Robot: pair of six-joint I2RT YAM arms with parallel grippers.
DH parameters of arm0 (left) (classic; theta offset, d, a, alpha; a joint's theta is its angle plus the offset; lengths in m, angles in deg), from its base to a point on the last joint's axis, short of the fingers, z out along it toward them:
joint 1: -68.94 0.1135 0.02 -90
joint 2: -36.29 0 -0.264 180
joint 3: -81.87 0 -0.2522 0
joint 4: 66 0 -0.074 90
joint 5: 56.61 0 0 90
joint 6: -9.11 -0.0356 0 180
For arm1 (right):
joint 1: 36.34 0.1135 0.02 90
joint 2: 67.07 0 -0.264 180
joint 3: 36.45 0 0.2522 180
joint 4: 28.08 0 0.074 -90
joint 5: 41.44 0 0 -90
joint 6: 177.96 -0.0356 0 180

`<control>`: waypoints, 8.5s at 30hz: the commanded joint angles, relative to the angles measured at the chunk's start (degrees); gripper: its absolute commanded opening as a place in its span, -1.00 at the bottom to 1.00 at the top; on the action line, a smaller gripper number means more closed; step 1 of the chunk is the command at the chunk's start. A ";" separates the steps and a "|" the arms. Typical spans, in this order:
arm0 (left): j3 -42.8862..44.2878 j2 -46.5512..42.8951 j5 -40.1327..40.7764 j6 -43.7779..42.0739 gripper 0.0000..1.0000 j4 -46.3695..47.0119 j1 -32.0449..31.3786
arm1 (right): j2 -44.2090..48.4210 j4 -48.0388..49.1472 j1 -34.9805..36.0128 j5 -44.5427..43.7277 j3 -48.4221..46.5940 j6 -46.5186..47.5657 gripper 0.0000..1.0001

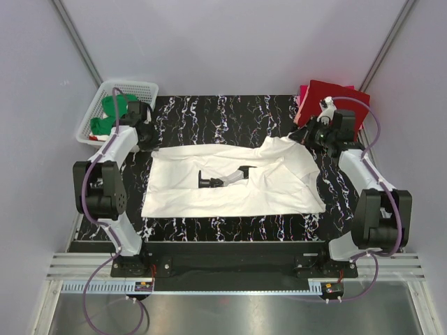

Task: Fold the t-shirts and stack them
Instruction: Fold the tshirt

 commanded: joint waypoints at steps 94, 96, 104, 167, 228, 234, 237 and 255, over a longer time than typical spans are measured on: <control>-41.63 -21.77 -17.25 56.70 0.33 22.95 -66.78 | -71.73 -37.08 19.62 -5.19 -87.10 -15.30 0.53; -37.68 -23.52 -14.70 58.64 0.34 17.67 -70.31 | -71.64 -36.64 19.62 -5.02 -87.98 -14.34 0.54; -19.32 -31.34 6.63 51.48 0.47 -10.42 -75.27 | -66.82 -31.37 19.62 -3.26 -90.88 -11.44 0.71; 26.23 23.59 -9.86 14.44 -0.79 7.55 -23.30 | 39.54 13.46 20.59 -9.68 46.32 -25.05 0.99; 52.42 42.22 -8.89 8.38 0.27 15.28 -31.47 | 33.74 17.86 20.59 -7.92 46.40 -25.40 0.99; 53.74 43.10 -11.00 9.27 0.25 14.07 -34.54 | 33.30 17.94 20.59 -7.83 46.32 -25.40 0.99; 53.92 40.99 -6.28 4.97 0.27 11.78 -37.35 | 32.95 17.94 20.68 -7.83 46.14 -25.49 0.99; 5.34 -5.49 2.97 9.94 0.29 -1.94 -35.61 | 42.43 -19.47 25.24 -14.14 39.81 -29.61 0.95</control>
